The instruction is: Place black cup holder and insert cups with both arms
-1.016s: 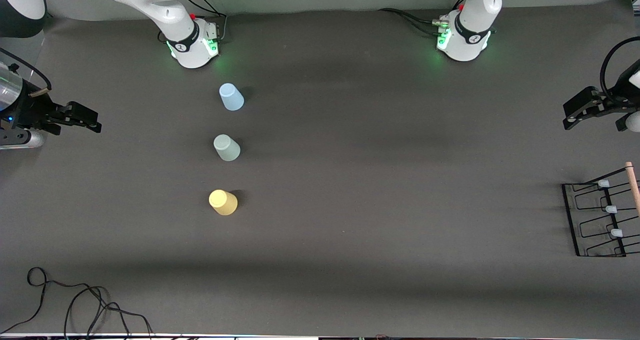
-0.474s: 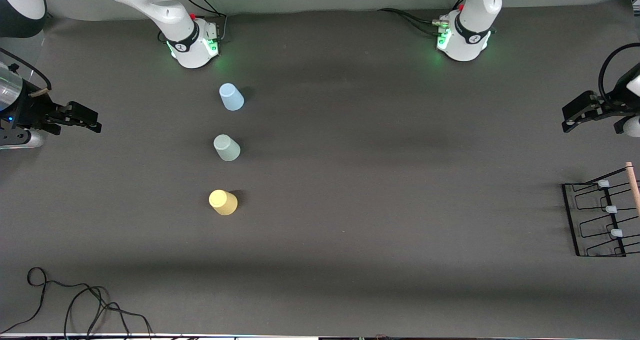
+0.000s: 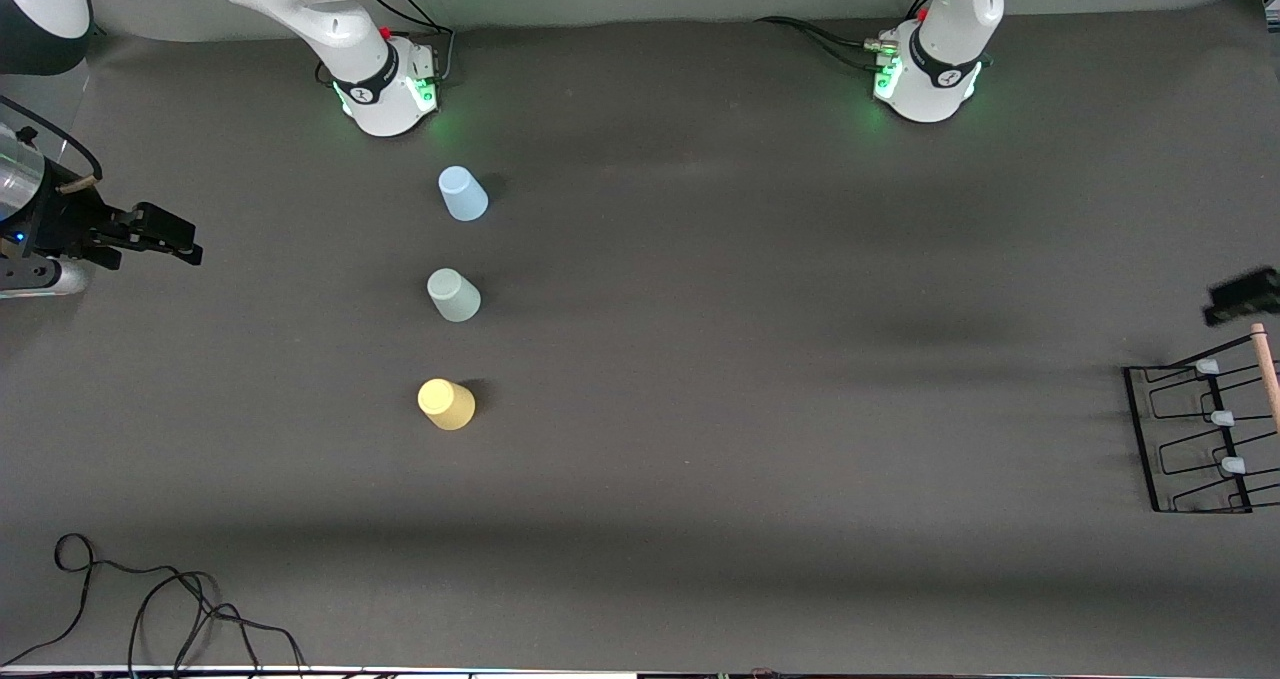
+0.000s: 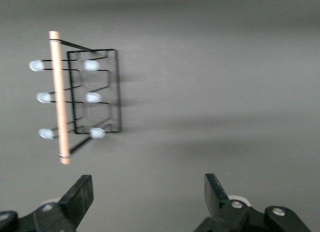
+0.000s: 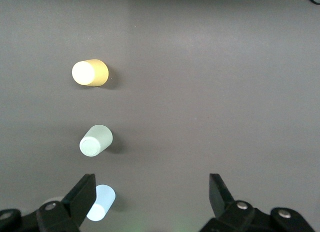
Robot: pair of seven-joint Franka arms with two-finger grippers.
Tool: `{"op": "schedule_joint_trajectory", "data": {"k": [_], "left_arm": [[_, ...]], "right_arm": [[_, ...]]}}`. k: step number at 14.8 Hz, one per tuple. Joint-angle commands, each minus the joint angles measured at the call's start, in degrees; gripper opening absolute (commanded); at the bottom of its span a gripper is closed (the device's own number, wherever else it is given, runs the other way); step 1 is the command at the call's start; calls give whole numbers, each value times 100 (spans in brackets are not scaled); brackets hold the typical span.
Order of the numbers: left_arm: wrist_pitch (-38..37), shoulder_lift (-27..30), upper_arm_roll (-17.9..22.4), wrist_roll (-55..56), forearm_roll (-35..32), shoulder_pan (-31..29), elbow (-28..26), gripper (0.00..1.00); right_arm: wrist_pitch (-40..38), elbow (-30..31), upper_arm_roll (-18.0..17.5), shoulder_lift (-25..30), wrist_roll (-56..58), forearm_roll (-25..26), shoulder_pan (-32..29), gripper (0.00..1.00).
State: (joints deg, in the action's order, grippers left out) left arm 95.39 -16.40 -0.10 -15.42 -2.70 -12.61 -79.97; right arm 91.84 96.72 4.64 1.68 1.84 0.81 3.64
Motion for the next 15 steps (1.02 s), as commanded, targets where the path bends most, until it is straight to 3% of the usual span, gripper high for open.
{"op": "schedule_joint_trajectory", "data": {"k": [1,6,9,12,15], "left_arm": [[-13,-1143,-52,-749,-29,-618,1122,99],[1340,-2138,-61,-1761,6,-1340,1106,90],[1561,-2271,-61,-1736,7,-1280,1002,82],[1597,-2271,-61,-1815,-55,-1270,896,81],[1597,-2271,-61,-1824,-64,-1262,746,69]], "right_arm": [[-87,40,10,131,-17,-64,5,100],[-113,31,10,131,-17,-72,13,100],[-113,31,10,130,-8,-64,5,100],[-113,31,10,130,-17,-72,13,100],[-113,31,10,131,-8,-64,13,100]]}}
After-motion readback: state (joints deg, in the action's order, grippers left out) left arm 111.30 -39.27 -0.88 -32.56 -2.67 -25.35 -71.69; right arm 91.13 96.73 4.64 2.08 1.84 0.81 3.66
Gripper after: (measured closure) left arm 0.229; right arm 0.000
